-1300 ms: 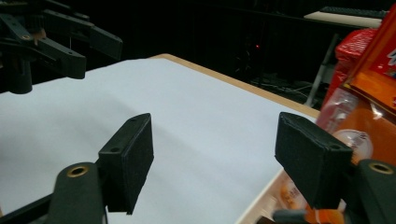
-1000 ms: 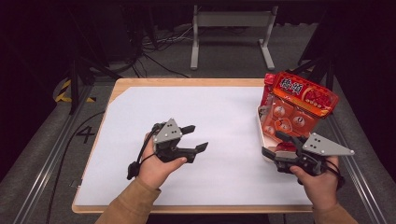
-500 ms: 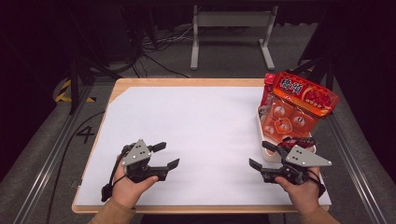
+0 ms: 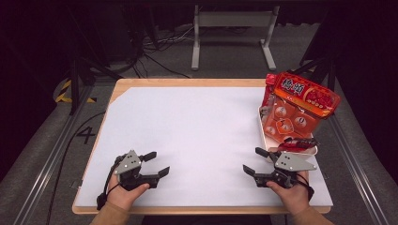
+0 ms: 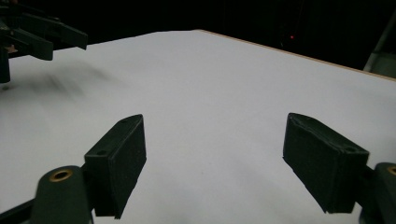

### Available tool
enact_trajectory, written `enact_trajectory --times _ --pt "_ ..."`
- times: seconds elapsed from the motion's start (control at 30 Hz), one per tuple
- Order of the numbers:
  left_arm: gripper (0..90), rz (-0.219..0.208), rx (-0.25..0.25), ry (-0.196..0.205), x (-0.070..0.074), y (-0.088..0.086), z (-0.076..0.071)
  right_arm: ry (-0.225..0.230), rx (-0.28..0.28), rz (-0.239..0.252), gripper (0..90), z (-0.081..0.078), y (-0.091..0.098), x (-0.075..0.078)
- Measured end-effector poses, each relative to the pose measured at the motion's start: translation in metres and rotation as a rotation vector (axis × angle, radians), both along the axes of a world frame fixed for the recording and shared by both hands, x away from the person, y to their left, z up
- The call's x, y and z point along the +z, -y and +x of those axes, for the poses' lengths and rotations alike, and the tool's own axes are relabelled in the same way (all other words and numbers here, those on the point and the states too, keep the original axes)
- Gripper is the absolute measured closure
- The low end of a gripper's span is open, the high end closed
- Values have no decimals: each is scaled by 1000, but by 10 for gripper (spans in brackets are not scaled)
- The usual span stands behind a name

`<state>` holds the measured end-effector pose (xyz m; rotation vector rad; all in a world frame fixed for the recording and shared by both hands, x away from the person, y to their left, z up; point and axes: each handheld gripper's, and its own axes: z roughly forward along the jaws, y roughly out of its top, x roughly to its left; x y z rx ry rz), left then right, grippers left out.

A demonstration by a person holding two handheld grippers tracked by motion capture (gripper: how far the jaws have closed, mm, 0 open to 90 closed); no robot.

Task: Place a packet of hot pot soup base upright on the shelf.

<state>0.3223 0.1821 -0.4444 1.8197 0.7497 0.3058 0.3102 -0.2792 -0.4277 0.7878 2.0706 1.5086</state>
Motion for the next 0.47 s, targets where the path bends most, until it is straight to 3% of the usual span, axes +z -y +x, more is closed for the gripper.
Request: enact_trajectory --times 0.17,0.27,0.47 --pt "226 -26 32 2 -3 -6 4 -12 -10 17 237 3 3 -3" --pt "228 -27 50 8 -4 -8 4 -9 -26 3 247 3 2 -4" --pt "221 -39 67 -18 -5 -12 4 -26 -35 -2 217 1 0 -4"
